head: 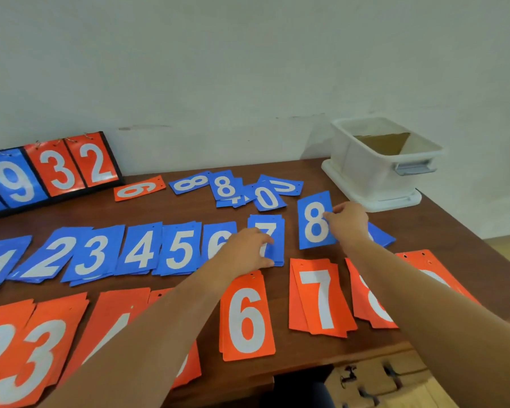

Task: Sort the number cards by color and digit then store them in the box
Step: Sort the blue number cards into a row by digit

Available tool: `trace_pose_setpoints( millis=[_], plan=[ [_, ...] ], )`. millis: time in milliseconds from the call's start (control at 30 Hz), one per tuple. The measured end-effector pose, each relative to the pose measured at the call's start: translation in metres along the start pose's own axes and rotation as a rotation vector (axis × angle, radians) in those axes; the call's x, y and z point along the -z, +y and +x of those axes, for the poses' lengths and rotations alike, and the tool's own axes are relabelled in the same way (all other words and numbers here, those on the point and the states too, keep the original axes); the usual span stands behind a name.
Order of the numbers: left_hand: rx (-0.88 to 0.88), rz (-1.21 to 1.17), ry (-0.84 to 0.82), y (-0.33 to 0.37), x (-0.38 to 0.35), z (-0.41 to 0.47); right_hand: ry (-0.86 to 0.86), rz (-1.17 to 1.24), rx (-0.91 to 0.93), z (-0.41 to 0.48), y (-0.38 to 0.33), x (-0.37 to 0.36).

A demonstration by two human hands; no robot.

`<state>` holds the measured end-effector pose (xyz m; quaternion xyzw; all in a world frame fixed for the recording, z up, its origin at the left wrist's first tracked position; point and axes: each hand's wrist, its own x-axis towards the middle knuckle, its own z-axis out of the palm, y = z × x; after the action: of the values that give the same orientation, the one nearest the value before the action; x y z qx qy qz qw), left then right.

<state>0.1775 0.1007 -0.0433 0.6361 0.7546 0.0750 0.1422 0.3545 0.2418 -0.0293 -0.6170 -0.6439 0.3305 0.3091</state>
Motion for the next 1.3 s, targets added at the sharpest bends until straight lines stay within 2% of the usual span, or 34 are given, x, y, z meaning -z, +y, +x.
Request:
trace_pose_setpoints(
  millis=[133,267,333,500,600,667,733,933,1033,1167,1300],
  plan=[
    [-0.013,0.035,0.014,0.003,-0.004,0.007,-0.080,-0.206,0.020,0.003,0.000,-0.017],
    [-0.014,0.010,0.036,0.003,-0.005,0.013,-0.039,-0.623,0.136,-0.001,0.007,-0.027],
    [-0.020,0.004,0.027,0.001,-0.003,0.014,-0.027,-0.730,0.193,-0.001,0.011,-0.030],
    [-0.023,-0.144,0.099,-0.012,0.009,0.026,0.036,-0.547,0.352,0.010,0.003,-0.034],
    [0.118,-0.251,0.229,-0.028,0.023,0.056,-0.018,-0.438,0.402,0.022,-0.011,-0.041],
    [0.223,-0.247,0.289,-0.037,0.030,0.081,-0.060,-0.456,0.416,0.033,-0.020,-0.049],
    [0.240,-0.188,0.302,-0.044,0.034,0.105,-0.086,-0.518,0.424,0.045,-0.027,-0.060],
    [0.166,0.061,0.209,-0.055,0.022,0.150,-0.174,-0.688,0.316,0.076,-0.038,-0.099],
    [0.152,0.026,0.244,-0.061,0.013,0.157,-0.209,-0.683,0.275,0.081,-0.043,-0.113],
    [0.140,0.000,0.277,-0.064,0.006,0.157,-0.243,-0.479,0.177,0.082,-0.045,-0.124],
    [0.132,-0.014,0.286,-0.064,0.006,0.155,-0.246,-0.511,0.105,0.080,-0.055,-0.126]
  ],
)
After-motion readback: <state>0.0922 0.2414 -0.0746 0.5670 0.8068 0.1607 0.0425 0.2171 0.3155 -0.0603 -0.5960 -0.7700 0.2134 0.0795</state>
